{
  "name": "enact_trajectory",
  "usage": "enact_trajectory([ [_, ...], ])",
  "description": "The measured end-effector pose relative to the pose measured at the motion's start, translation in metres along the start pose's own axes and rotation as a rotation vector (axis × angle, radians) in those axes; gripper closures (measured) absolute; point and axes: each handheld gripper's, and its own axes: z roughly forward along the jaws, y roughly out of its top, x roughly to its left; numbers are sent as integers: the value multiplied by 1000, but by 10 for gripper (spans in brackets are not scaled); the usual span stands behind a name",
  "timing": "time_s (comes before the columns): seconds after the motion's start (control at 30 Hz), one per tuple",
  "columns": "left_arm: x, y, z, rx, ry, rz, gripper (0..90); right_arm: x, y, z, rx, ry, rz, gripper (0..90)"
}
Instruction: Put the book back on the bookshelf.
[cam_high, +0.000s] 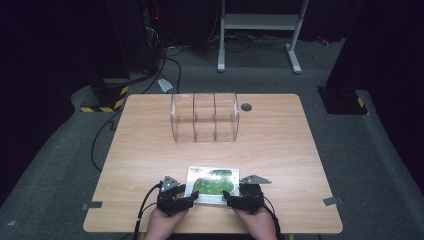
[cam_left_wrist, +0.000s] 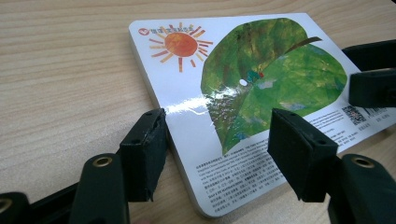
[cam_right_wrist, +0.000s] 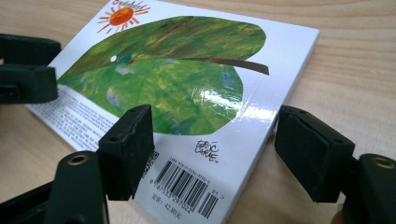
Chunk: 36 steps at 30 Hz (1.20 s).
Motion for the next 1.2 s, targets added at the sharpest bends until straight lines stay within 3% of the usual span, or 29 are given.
enact_trajectory([
  [0.1, 3, 0, -2, -8, -11, -5, 385, 1, 0, 2, -3, -7, -25, 262],
  [0.23, 5, 0, -1, 1, -27, -15, 385, -1, -2, -2, 2, 33, -19, 251],
  [0.33, 7, 0, 0, 6, -22, -29, 363, -1, -9, -12, -30, 12, -30, 246],
  [0.47, 8, 2, 0, -1, -29, -30, 394, 0, -17, -18, -14, -3, -75, 238],
  [0.57, 8, 2, 0, -4, -30, -53, 426, 0, -19, -19, -9, 22, -46, 235],
  [0.77, 7, 4, -3, -39, -18, -50, 470, 10, -22, -14, 6, 17, -105, 230],
  [0.9, 4, 5, -7, -74, -8, -47, 487, 17, -22, -11, 10, -4, -117, 184],
  [1.2, -5, 11, -16, -143, 5, 6, 472, 16, -23, -12, 4, 19, -94, 178],
])
